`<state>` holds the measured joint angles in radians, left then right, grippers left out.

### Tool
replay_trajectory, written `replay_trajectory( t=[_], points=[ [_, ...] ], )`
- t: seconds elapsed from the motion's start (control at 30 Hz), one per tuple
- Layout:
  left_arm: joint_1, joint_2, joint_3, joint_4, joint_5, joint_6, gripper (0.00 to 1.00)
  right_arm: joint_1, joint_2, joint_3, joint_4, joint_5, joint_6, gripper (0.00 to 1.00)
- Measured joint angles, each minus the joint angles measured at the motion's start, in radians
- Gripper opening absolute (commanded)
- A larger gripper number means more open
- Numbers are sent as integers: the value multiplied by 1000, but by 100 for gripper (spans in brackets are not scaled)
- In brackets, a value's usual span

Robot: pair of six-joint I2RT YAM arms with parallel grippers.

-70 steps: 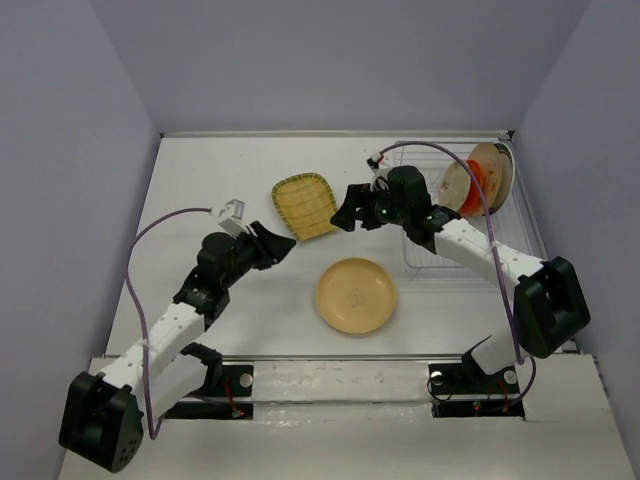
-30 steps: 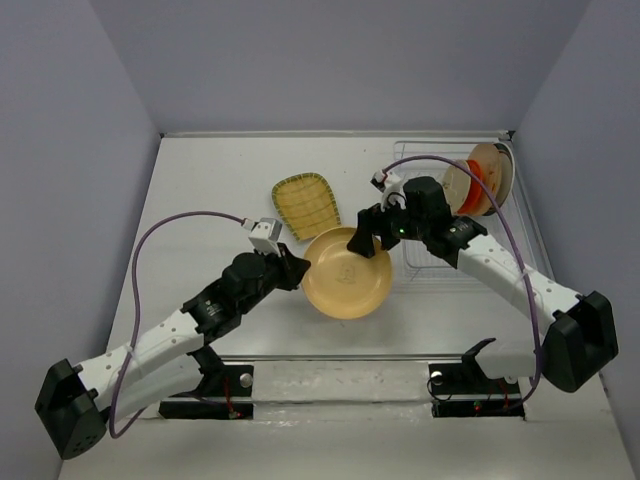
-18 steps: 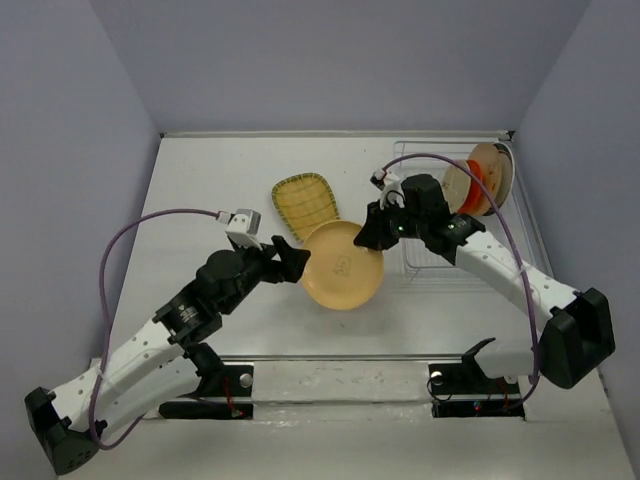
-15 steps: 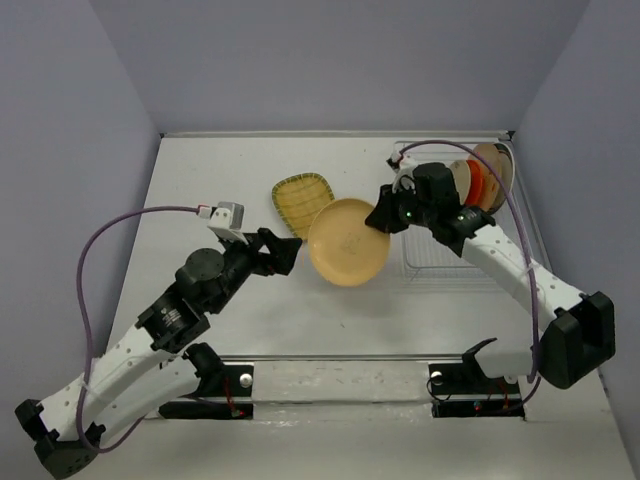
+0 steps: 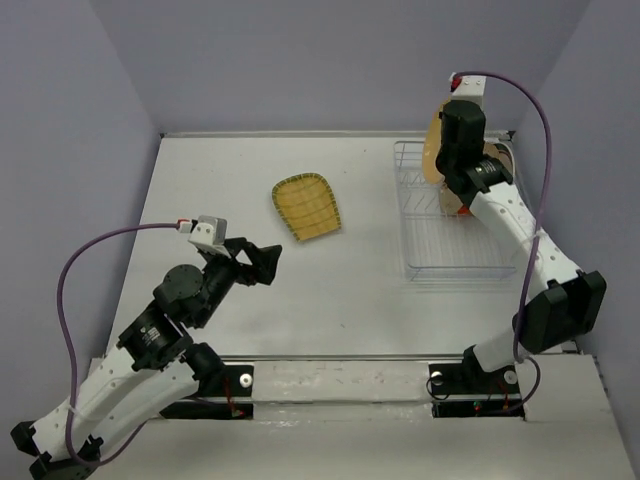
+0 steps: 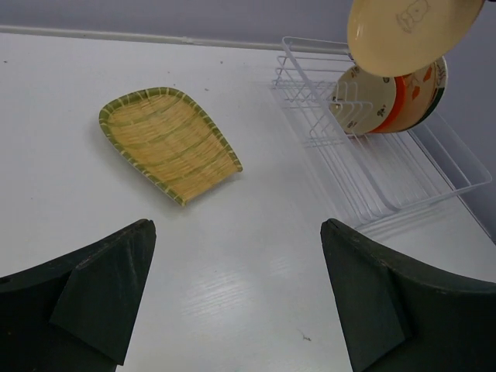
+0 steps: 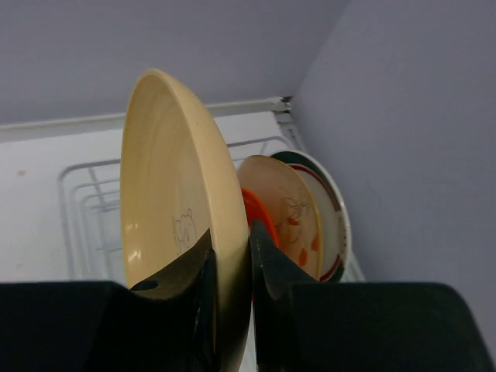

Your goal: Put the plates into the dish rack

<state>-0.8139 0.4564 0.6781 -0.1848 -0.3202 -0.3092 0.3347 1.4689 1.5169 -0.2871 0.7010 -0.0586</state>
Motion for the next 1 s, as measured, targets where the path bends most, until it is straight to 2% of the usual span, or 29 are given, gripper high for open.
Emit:
replay_trajectory(
  t=[0.13, 0.33, 0.63, 0.87, 0.93, 0.97, 1.0],
  points=[
    [6, -14, 0, 1, 39, 10, 99, -11, 119, 25, 49, 138, -171, 7],
    [11, -69, -2, 2, 62, 14, 99, -40, 249, 27, 60, 195, -298, 7],
    [11, -87, -3, 2, 62, 16, 99, -73, 260, 5, 88, 188, -319, 7],
    [20, -66, -3, 2, 61, 16, 99, -75, 262, -54, 99, 111, -274, 7],
    [29, -46, -3, 1, 60, 16, 99, -77, 274, -66, 99, 91, -256, 14],
    [33, -32, -3, 0, 60, 16, 99, -79, 282, -74, 101, 82, -247, 21],
    [39, -21, -3, 1, 61, 16, 99, -79, 288, -79, 101, 78, -238, 41]
  ],
)
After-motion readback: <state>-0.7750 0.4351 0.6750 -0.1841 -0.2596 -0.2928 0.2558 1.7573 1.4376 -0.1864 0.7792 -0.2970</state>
